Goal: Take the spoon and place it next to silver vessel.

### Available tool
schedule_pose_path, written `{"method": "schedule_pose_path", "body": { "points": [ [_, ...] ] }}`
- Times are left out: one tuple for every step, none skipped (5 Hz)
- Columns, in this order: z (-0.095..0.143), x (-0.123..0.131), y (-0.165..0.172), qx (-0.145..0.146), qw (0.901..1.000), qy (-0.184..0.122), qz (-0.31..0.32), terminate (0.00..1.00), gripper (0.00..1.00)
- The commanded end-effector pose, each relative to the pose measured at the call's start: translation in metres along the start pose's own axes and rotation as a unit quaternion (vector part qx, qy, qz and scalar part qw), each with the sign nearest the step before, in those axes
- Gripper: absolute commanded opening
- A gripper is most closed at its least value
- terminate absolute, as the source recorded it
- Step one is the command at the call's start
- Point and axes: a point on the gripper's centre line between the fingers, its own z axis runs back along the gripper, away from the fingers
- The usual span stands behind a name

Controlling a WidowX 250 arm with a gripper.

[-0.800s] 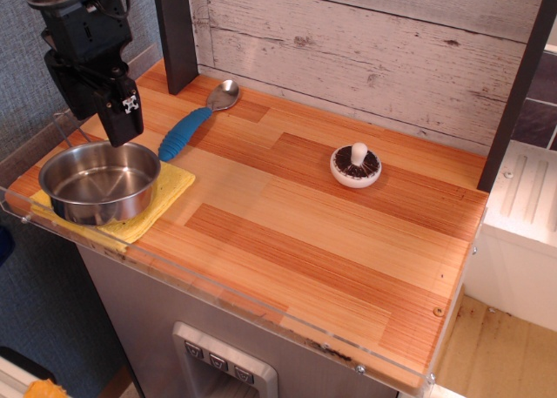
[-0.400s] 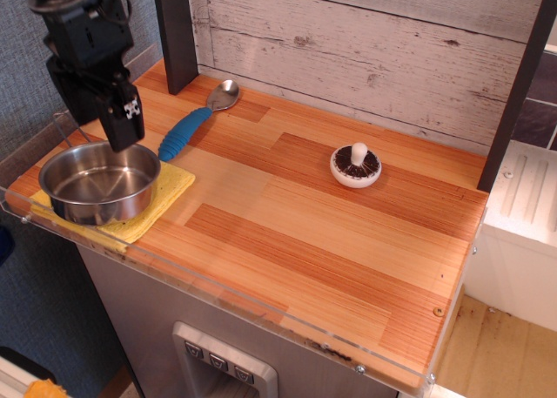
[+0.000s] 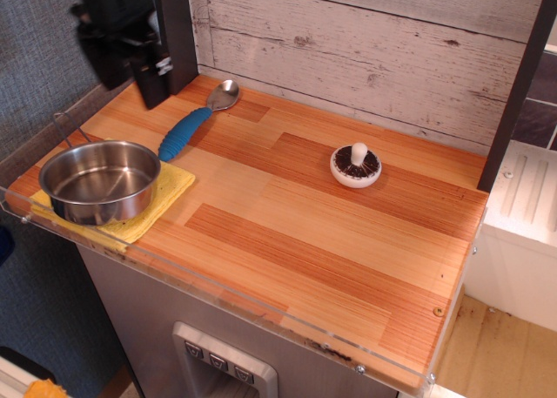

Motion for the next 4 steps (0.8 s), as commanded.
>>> {"method": "schedule_pose_path", "body": {
  "points": [
    [-0.022,0.030,0.008,0.030,0.9988,-0.008,0.039,0.00,1.00],
    [-0.038,0.035,0.010,0.032,0.9967,-0.009,0.074,0.00,1.00],
    [-0.050,0.038,0.017,0.020,0.9957,-0.010,0.090,0.00,1.00],
    [-0.056,0.042,0.024,0.025,0.9949,-0.009,0.097,0.00,1.00]
  ]
}}
